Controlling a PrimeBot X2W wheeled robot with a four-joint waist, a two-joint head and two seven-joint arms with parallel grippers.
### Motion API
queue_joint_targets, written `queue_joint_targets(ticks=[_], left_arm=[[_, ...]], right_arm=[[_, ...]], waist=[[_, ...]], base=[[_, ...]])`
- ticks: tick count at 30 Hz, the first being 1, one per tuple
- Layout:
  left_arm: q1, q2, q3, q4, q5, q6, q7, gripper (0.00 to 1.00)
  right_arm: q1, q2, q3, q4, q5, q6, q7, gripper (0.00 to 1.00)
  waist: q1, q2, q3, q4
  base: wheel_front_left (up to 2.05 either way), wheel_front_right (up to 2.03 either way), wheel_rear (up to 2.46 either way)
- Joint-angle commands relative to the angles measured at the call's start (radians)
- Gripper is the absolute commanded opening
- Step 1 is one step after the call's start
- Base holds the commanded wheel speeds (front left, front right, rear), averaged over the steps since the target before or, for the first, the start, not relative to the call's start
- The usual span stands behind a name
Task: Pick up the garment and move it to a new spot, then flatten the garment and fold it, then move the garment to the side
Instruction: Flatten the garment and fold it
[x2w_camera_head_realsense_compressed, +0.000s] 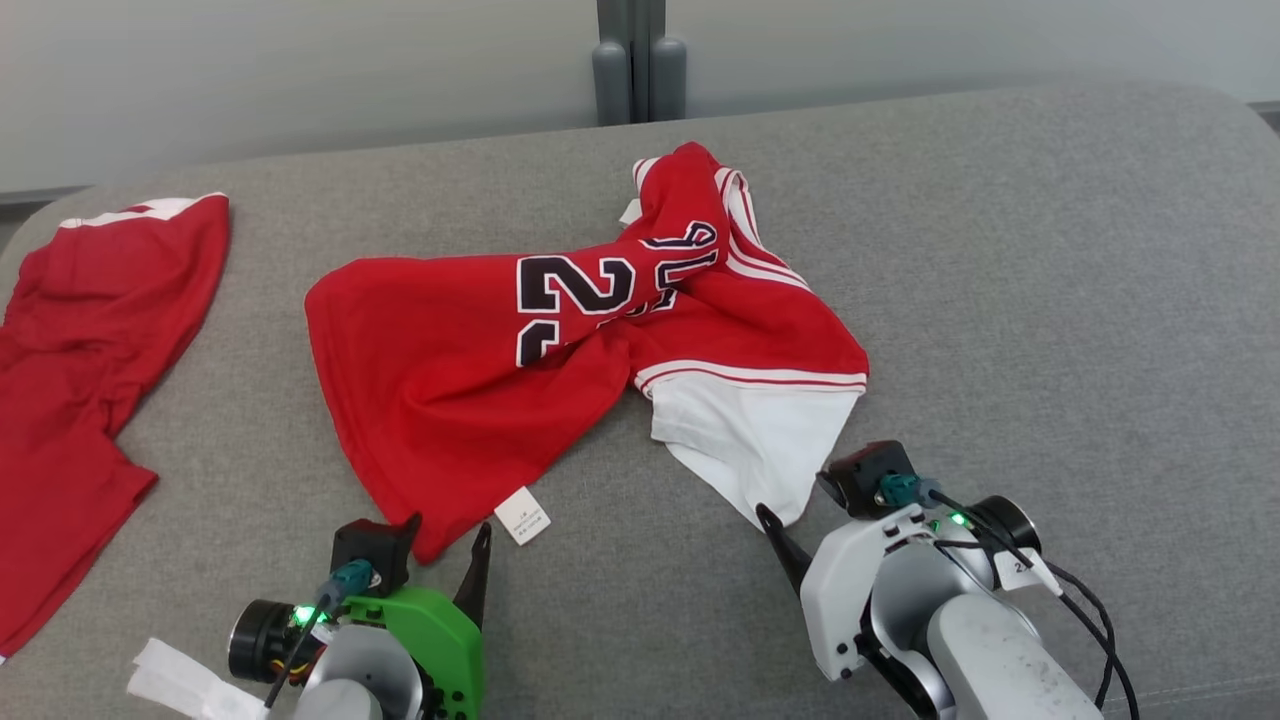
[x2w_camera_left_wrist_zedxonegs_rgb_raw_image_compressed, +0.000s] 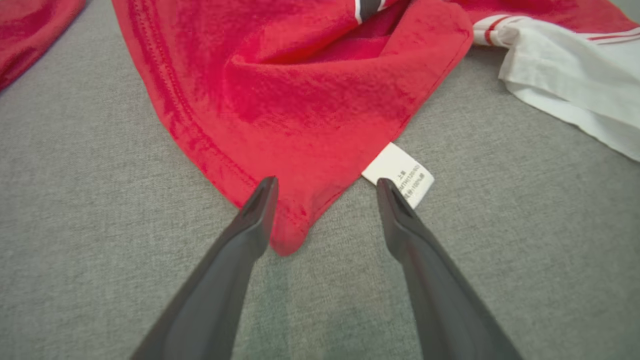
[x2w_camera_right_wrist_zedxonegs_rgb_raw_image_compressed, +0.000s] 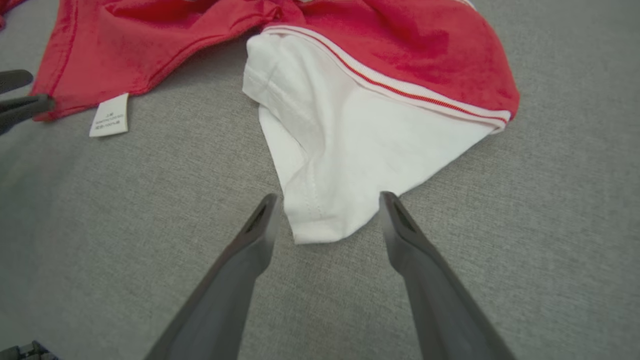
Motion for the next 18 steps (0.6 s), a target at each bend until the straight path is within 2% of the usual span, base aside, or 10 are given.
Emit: queue_joint_targets(ticks=[1, 15, 16, 17, 18], left_arm=[[-0.026, 0.009, 0.002, 0.009, 0.002, 0.002, 0.004, 1.0], [-0.086, 0.03, -0.027, 0.111, -0.016, -0.002, 0.002, 1.0], [-0.093, 0.032, -0.03, 0.12, -0.018, -0.003, 0.0, 0.92], [-0.098, 0.034, -0.032, 0.129, -0.019, -0.003, 0.002, 0.47], [-0.104, 0.037, -0.035, 0.14, -0.019, -0.004, 0.005, 0.11]], right_arm=[[-0.016, -0.004, 0.0, 0.003, -0.016, -0.001, 0.014, 1.0], [-0.068, -0.003, 0.016, 0.032, -0.049, -0.001, 0.072, 1.0], [-0.072, -0.003, 0.019, 0.037, -0.049, -0.001, 0.076, 1.0], [-0.075, -0.004, 0.022, 0.045, -0.049, -0.001, 0.082, 1.0], [-0.079, -0.004, 0.021, 0.052, -0.044, -0.001, 0.087, 0.6]], waist=[[0.0, -0.0001, 0.031, 0.005], [0.0, -0.0001, 0.098, 0.031], [0.0, -0.0001, 0.104, 0.033], [0.0, -0.0001, 0.107, 0.033], [0.0, -0.0001, 0.111, 0.034]], base=[[0.0, 0.0, 0.0], [0.0, 0.0, 0.0], [0.0, 0.0, 0.0], [0.0, 0.0, 0.0], [0.0, 0.0, 0.0]])
